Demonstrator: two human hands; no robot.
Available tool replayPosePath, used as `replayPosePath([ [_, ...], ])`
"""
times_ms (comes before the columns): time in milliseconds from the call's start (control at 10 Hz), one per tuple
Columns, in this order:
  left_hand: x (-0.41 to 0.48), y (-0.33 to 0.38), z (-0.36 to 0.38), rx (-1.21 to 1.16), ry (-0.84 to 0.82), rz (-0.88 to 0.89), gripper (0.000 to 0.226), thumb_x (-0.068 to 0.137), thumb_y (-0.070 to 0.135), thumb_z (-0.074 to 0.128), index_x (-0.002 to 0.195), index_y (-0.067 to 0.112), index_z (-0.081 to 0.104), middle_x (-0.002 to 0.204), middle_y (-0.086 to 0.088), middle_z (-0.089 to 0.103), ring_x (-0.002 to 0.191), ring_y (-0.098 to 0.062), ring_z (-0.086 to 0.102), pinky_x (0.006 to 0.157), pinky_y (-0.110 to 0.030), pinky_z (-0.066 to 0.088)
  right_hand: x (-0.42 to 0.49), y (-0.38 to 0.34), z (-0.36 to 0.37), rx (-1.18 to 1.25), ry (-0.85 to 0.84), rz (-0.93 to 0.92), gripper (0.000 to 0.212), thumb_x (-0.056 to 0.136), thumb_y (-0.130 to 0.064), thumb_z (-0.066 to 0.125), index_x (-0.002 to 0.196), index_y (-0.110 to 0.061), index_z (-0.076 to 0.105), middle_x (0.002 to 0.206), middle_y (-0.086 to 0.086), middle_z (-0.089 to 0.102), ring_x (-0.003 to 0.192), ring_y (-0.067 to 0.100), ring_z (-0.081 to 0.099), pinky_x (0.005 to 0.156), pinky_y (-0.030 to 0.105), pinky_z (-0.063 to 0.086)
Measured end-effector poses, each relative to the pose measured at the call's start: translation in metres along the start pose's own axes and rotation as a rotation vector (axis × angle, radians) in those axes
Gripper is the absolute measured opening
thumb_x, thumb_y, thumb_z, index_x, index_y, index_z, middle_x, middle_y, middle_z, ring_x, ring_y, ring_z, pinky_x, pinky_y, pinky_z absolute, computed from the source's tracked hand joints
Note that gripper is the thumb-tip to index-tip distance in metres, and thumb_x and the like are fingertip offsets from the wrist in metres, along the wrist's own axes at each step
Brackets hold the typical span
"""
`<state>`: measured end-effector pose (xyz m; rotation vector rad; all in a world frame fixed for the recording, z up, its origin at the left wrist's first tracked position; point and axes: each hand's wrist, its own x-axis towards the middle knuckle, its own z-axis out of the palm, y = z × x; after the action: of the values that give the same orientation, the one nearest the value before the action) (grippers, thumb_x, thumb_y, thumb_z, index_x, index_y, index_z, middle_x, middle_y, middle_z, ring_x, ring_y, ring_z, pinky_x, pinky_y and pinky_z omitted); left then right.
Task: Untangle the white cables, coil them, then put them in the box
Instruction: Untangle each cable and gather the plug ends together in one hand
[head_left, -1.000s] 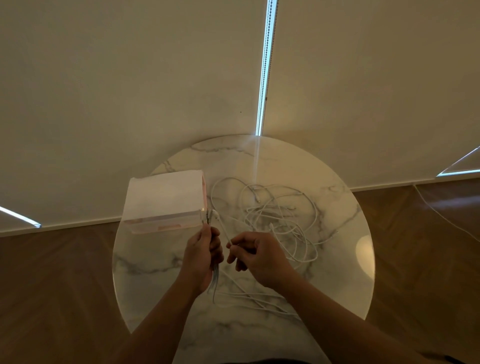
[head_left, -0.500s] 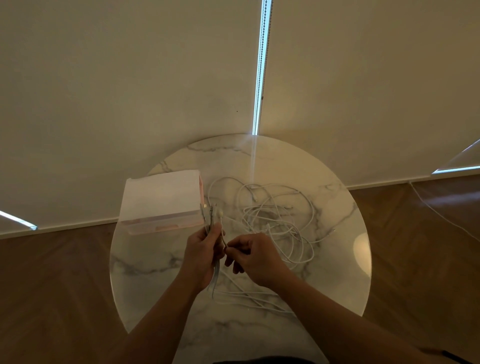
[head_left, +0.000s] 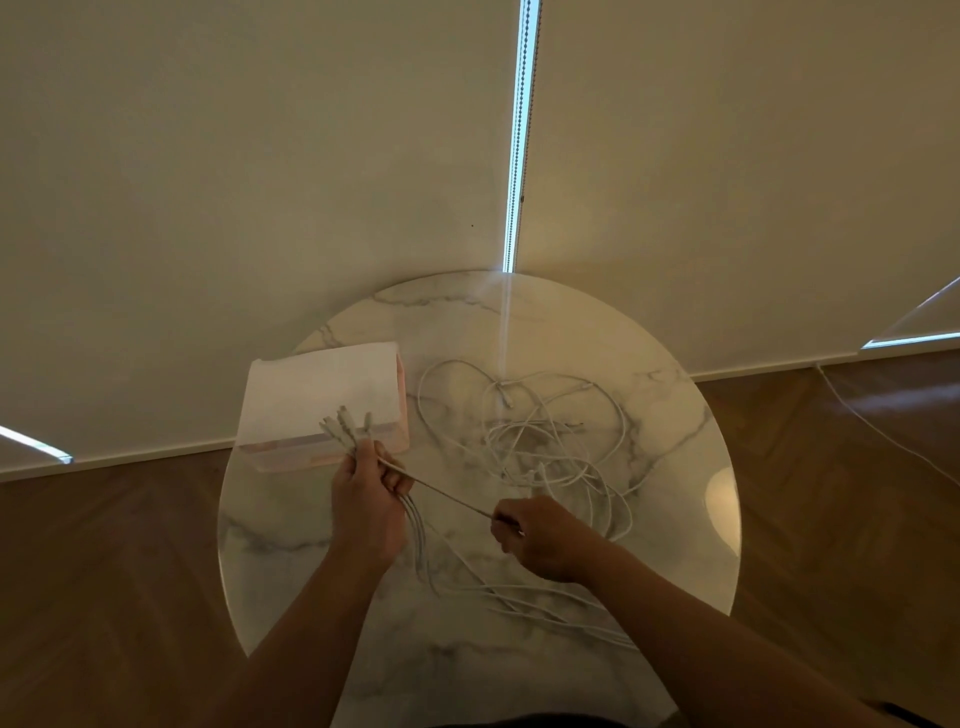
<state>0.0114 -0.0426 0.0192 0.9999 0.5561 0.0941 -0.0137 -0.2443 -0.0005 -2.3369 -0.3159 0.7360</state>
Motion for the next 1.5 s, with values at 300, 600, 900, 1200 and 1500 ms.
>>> replayPosePath([
  [300, 0.017, 0.01, -0.012, -0.15, 0.096, -0.043, 0.034, 0.104, 0.023, 0.039, 0.07, 0.016, 0.044, 0.061, 0.001, 0.049, 0.058, -0.017, 0.053, 0.06, -0.028, 0.052, -0.001, 0.01, 0.007, -0.021, 0.087, -0.102, 0.02, 0.092, -0.018, 0.044, 0.076, -0.026, 0.053, 0.06, -0.012, 0.051, 0.06, 0.011, 0.053, 0.067, 0.035, 0.051],
  [600, 0.018, 0.017, -0.018, 0.043, 0.046, -0.057, 0.035, 0.103, 0.024, 0.037, 0.069, 0.021, 0.042, 0.051, 0.006, 0.025, 0.038, -0.008, 0.019, 0.038, -0.019, 0.018, -0.009, 0.011, -0.002, -0.103, 0.149, -0.249, 0.015, 0.095, -0.027, 0.053, 0.09, -0.017, 0.064, 0.079, -0.004, 0.062, 0.071, 0.011, 0.054, 0.068, 0.029, 0.045],
  [900, 0.004, 0.013, -0.01, 0.067, -0.044, -0.092, 0.036, 0.106, 0.028, 0.034, 0.072, 0.02, 0.042, 0.049, 0.008, 0.025, 0.037, -0.006, 0.018, 0.037, -0.018, 0.016, -0.012, 0.009, -0.009, 1.043, 0.416, 0.423, 0.012, 0.085, -0.002, 0.064, 0.075, -0.005, 0.07, 0.075, 0.014, 0.067, 0.068, 0.022, 0.064, 0.076, 0.037, 0.055],
  [1200, -0.011, 0.011, -0.007, 0.065, -0.143, -0.163, 0.035, 0.106, 0.027, 0.032, 0.073, 0.018, 0.041, 0.05, 0.007, 0.025, 0.037, -0.006, 0.018, 0.041, -0.023, 0.013, 0.017, 0.017, -0.041, 1.934, 0.405, 0.679, 0.018, 0.095, 0.005, 0.044, 0.079, 0.002, 0.05, 0.057, 0.014, 0.052, 0.04, 0.013, 0.05, 0.039, 0.019, 0.049],
  [1500, -0.026, 0.006, 0.005, 0.104, -0.237, -0.185, 0.034, 0.105, 0.027, 0.033, 0.074, 0.016, 0.041, 0.053, 0.005, 0.024, 0.037, -0.007, 0.018, 0.04, -0.019, 0.016, 0.032, 0.053, -0.03, 1.416, 0.497, 0.877, 0.006, 0.086, 0.009, 0.059, 0.082, 0.006, 0.055, 0.074, 0.02, 0.057, 0.033, 0.013, 0.052, 0.031, 0.016, 0.039],
])
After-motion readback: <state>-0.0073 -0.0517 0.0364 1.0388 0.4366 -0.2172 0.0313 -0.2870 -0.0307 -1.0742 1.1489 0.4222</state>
